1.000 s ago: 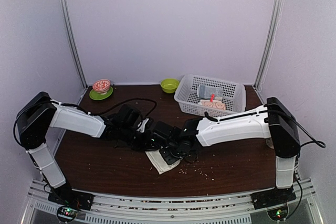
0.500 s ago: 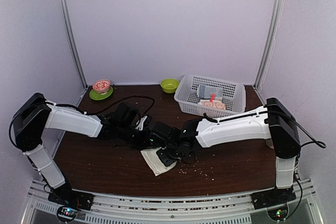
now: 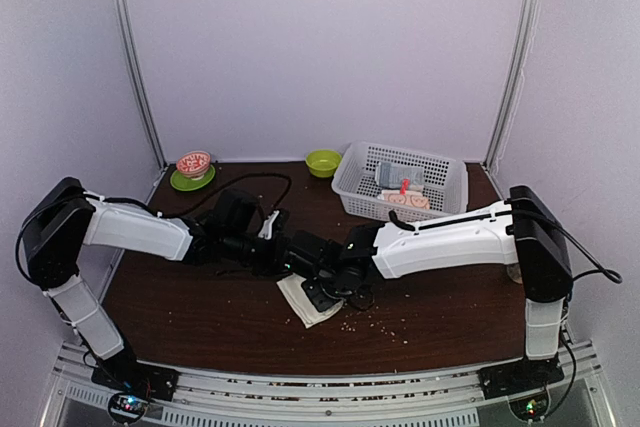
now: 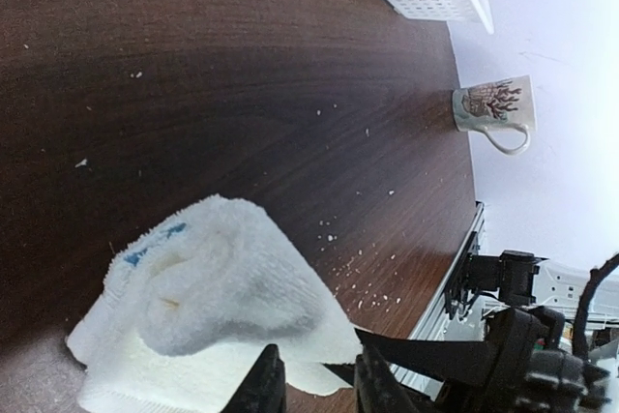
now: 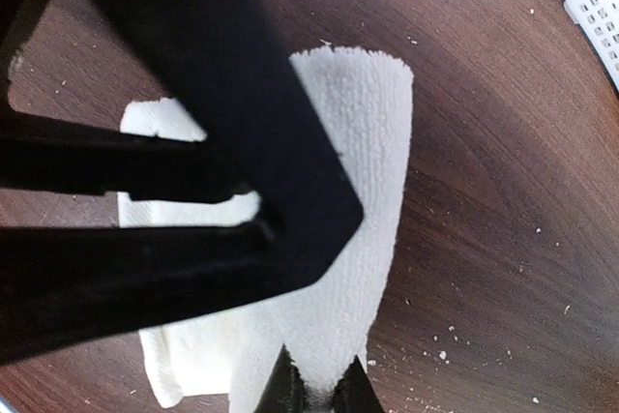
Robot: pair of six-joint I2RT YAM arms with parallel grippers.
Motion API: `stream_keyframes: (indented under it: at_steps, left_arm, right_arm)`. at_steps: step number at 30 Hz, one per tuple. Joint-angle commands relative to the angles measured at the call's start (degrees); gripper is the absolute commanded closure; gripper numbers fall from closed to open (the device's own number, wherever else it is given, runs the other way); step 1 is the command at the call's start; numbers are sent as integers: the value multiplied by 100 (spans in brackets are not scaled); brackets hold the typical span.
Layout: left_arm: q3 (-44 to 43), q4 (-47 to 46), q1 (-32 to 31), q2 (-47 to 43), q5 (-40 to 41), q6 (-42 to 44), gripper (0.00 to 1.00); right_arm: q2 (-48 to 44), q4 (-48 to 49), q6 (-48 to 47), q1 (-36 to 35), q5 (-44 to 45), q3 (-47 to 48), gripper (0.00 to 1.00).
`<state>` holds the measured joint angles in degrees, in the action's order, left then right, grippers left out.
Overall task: Roll the towels
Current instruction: Roll the towel at the center of the board.
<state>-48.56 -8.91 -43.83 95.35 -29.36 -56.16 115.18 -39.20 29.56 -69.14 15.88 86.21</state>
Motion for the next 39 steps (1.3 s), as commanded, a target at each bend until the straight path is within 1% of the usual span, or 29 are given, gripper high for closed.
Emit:
stream_keyframes:
  at_steps: [1,5,8,11,12,16,17,20,23,27,30,33,39]
  left_arm:
    - [-35,-984,-38,295,-411,-143,73]
    - [15,-1013,-37,573,-456,-100,75]
    - [60,-1180,-42,804,-506,-142,77]
    - [97,-1204,-38,1022,-464,-123,83]
    - [107,-1209,-33,1088,-453,-141,84]
    - [198,-1304,-3,1238,-428,-154,88]
    - [205,-1276,-2,1240,-404,-131,89]
    - [190,-1121,1,1257,-357,-15,90]
    - [178,-1013,9,1283,-321,52,90]
    - [206,-978,15,1285,-300,62,90]
    - [215,-950,15,1284,-280,72,91]
    - [215,-914,15,1270,-255,84,91]
    - [197,-751,15,1183,-202,172,91]
  right_arm:
    - [-29,253,-41,-104,-134,-45,100]
    - [-23,377,-126,-77,-392,-85,100]
    - [-17,443,-205,-66,-531,-96,100]
    - [-57,506,-290,-65,-686,-119,100]
    - [-85,542,-315,-71,-740,-141,98]
    - [-257,625,-347,-45,-951,-238,73]
    - [-312,618,-348,-30,-982,-261,69]
    - [-577,696,-276,91,-1208,-440,58]
    - [-960,863,-103,300,-1464,-745,50]
    - [-1598,1713,376,796,-2016,-1691,46]
    - [-1689,2155,684,1189,-2522,-2120,46]
    - [-1564,2291,813,1326,-2674,-2200,46]
    - [-1105,2215,911,1383,-2771,-1987,46]
